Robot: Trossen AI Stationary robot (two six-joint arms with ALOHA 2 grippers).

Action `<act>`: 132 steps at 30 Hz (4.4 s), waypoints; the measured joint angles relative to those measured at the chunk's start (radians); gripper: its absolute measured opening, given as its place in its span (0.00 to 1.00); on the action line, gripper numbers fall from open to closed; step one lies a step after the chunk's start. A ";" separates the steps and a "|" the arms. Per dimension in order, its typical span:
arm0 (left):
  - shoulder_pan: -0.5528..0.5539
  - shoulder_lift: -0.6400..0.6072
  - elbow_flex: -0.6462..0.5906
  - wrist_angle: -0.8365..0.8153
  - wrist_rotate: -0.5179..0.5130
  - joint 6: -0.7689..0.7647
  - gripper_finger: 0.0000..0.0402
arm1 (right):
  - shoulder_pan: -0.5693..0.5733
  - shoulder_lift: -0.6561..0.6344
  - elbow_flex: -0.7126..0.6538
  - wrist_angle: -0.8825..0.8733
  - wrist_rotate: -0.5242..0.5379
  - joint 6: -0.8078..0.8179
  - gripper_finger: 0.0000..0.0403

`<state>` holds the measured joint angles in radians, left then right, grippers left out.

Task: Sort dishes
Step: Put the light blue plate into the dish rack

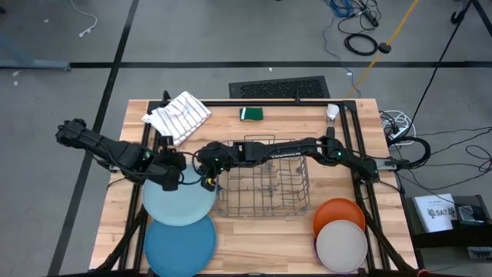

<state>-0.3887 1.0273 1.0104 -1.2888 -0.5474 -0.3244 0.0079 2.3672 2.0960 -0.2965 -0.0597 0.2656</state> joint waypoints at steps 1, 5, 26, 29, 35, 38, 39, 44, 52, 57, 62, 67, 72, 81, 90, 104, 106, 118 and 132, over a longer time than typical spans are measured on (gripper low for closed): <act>0.000 -0.001 0.012 -0.002 0.006 0.008 0.42 | 0.001 -0.001 0.000 0.002 -0.001 -0.002 0.01; 0.001 -0.002 0.064 -0.002 0.098 0.042 0.47 | 0.004 -0.003 0.001 0.003 -0.010 -0.005 0.01; 0.000 -0.123 0.402 0.077 0.118 0.069 0.48 | 0.028 0.002 0.145 -0.046 0.033 -0.142 0.01; 0.000 -0.167 0.439 0.142 0.082 0.081 0.48 | 0.029 0.002 0.191 -0.066 0.044 -0.187 0.01; 0.000 -0.266 0.455 0.282 0.072 0.103 0.48 | 0.030 -0.013 0.255 -0.083 0.096 -0.279 0.01; 0.000 -0.309 0.456 0.303 0.068 0.103 0.48 | 0.030 -0.049 0.254 -0.098 0.154 -0.328 0.01; 0.000 -0.320 0.456 0.304 0.068 0.103 0.48 | 0.030 -0.062 0.254 -0.100 0.188 -0.351 0.01; 0.000 -0.349 0.456 0.303 0.062 0.105 0.48 | 0.036 -0.148 0.255 -0.120 0.352 -0.428 0.01; 0.000 -0.343 0.447 0.302 0.059 0.141 0.48 | 0.092 -0.291 0.255 -0.247 0.717 -0.494 0.01; 0.000 -0.342 0.439 0.304 0.063 0.158 0.48 | 0.154 -0.366 0.255 -0.413 0.995 -0.440 0.01; 0.000 -0.342 0.439 0.319 0.065 0.174 0.48 | 0.229 -0.414 0.255 -0.607 1.243 -0.253 0.01; 0.000 -0.324 0.438 0.355 0.064 0.173 0.48 | 0.294 -0.419 0.255 -0.822 1.368 0.017 0.01; 0.000 -0.284 0.438 0.378 0.061 0.085 0.48 | 0.346 -0.391 0.256 -0.953 1.425 0.232 0.01; 0.000 -0.194 0.438 0.373 0.006 -0.062 0.48 | 0.415 -0.296 0.255 -1.011 1.502 0.387 0.01; 0.000 -0.131 0.437 0.465 -0.043 -0.206 0.48 | 0.480 -0.204 0.253 -1.017 1.614 0.385 0.01; -0.014 -0.015 0.437 0.388 0.042 0.106 0.48 | 0.503 -0.214 0.254 -1.015 1.631 0.369 0.01; -0.014 -0.011 0.437 0.380 0.002 0.127 0.48 | 0.503 -0.214 0.254 -1.015 1.631 0.372 0.01; -0.084 -0.066 0.446 0.384 0.037 0.275 0.48 | 0.503 -0.215 0.254 -1.017 1.626 0.378 0.01; -0.116 -0.011 0.466 0.249 -0.260 0.444 0.48 | 0.503 -0.215 0.254 -1.014 1.619 0.378 0.01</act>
<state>-0.5045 1.0164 1.4762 -1.0403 -0.8071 0.1199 0.5106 2.1525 2.3505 -1.3109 1.5596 0.6437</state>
